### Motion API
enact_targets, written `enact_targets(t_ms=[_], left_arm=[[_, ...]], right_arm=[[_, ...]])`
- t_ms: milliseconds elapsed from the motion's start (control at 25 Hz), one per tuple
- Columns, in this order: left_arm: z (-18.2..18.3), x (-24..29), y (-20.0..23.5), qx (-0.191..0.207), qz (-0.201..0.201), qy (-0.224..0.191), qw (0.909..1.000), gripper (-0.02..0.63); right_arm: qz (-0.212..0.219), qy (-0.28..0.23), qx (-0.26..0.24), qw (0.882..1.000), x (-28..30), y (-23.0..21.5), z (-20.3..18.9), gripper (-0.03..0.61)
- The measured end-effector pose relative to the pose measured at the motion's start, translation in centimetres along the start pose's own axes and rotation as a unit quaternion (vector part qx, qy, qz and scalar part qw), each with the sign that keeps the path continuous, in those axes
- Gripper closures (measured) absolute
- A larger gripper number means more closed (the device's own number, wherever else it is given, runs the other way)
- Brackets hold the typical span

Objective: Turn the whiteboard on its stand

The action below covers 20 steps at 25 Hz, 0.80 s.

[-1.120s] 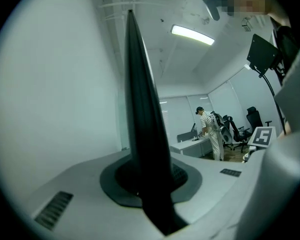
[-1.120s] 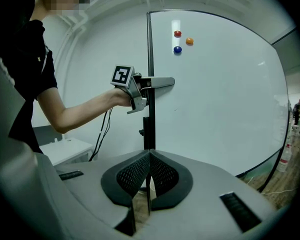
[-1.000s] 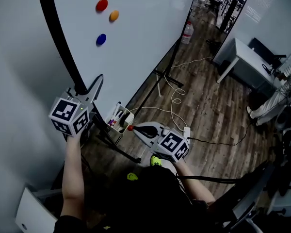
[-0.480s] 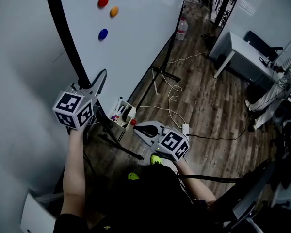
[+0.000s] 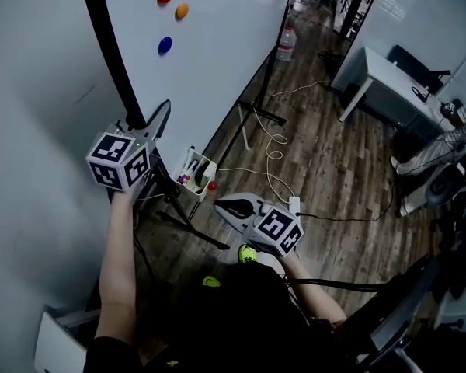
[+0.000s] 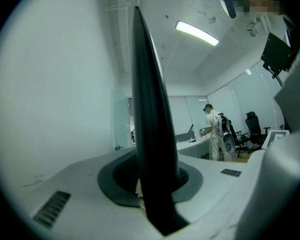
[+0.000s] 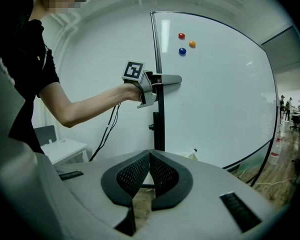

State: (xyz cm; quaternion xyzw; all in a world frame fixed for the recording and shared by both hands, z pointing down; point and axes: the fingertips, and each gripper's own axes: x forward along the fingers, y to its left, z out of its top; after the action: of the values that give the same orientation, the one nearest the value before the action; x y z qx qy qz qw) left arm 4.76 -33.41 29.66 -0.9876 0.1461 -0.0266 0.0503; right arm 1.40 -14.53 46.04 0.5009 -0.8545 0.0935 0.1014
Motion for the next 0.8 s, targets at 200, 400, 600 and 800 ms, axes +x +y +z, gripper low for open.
enact_targets(t_ms=[200,400,600,800], left_arm=[[0.0,1.9,1.4,-0.002,-0.001,0.001,1.0,0.531],[-0.7,4.0,2.2,-0.007,-0.002,-0.002,1.0,0.531],[-0.5,5.5,2.7,-0.008,-0.001,-0.002,1.0,0.531],[-2.2,6.4,3.7,-0.011,-0.003,-0.002,0.9999,0.531]], right_arm=[[-0.012,0.005,0.004,1.0,-0.9,-1.1,-0.2,0.552],[-0.022,0.01,0.008,1.0,-1.5,-2.6,-1.4,0.552],[-0.029,0.012,0.009,0.999,-2.1,-3.7,-1.3,0.552],[-0.031,0.016,0.008,0.999,-1.0,-4.1,-2.5,0.552]])
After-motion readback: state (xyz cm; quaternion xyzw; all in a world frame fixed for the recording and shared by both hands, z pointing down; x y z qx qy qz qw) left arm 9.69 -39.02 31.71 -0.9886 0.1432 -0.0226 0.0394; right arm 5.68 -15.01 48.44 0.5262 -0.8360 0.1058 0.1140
